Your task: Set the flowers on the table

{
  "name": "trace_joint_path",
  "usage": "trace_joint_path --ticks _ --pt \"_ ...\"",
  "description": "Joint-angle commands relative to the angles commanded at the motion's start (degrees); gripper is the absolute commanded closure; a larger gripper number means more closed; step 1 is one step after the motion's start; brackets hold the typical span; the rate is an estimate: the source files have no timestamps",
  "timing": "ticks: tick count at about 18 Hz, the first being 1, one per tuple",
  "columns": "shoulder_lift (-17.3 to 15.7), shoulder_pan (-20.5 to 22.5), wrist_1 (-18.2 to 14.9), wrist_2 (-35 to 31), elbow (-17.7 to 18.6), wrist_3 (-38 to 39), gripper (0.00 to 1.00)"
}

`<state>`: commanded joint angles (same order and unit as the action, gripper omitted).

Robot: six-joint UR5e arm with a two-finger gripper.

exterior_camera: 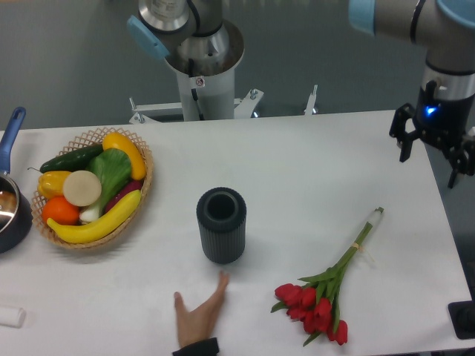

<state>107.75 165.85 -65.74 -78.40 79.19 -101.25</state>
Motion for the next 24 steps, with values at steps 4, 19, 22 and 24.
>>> trace_joint_path --ticks 4,19,22,24 --pt "-0.18 0.09 0.0 0.09 0.09 -0.18 0.0" --pt "-0.26 0.0 0.35 0.09 1.32 -0.18 0.0" --pt "-0.26 0.0 0.53 0.09 1.32 -0.18 0.0" --pt "-0.26 -0.09 0.53 0.09 1.32 -0.18 0.0"
